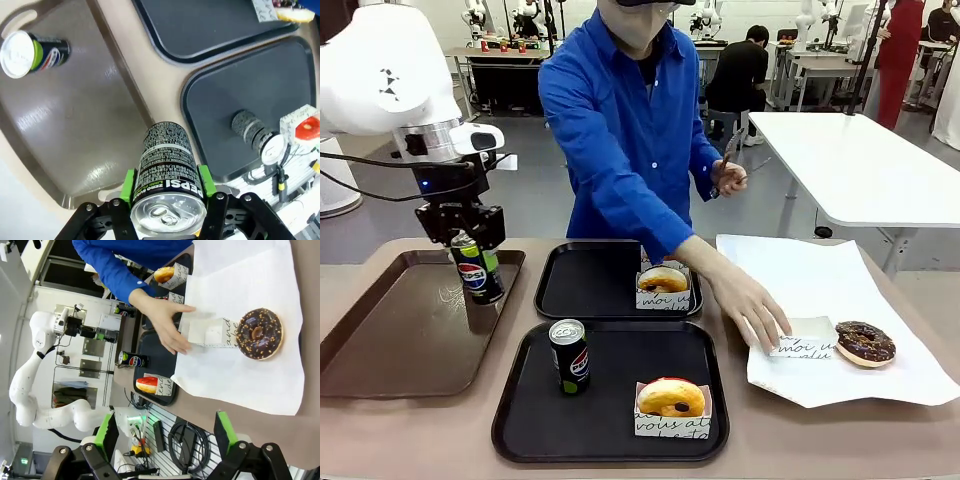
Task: Set up donuts and drinks on trays.
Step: Pick up one Pepsi coke from the Handle tray and place it on the Flat Tray without a Pepsi coke.
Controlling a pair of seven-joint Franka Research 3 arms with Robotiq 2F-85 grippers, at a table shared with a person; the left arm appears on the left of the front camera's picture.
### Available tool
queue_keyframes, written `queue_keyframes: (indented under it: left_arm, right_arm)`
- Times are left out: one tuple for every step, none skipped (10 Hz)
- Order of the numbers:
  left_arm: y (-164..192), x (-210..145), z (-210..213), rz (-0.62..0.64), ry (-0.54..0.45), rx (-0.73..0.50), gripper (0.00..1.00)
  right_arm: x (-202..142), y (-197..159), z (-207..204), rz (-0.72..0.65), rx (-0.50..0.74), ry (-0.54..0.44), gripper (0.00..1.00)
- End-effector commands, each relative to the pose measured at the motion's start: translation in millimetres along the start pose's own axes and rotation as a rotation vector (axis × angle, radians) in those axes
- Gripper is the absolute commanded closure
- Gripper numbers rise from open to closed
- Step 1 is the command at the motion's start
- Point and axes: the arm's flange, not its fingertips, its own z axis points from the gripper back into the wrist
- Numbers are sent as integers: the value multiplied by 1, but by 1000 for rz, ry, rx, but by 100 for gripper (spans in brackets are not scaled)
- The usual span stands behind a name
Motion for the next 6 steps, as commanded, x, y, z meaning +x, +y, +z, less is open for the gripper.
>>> queue_keyframes:
  left_arm:
    - [24, -47, 5, -45, 60, -19, 42]
    - [38, -78, 5, -101, 106, -66, 42]
    - [55, -109, 6, -110, 102, -98, 42]
    - [69, -126, 5, -86, 92, -123, 42]
    - [75, -133, 4, -73, 79, -136, 42]
    - [55, -103, -3, -91, 118, -82, 42]
  right_arm:
    - [0, 0, 0, 6, 9, 0, 0]
    - [0, 0, 0, 6, 9, 0, 0]
    - [0, 0, 0, 6, 9, 0, 0]
    - [0, 0, 0, 6, 9, 0, 0]
    - [0, 0, 0, 6, 9, 0, 0]
    - [0, 0, 0, 6, 9, 0, 0]
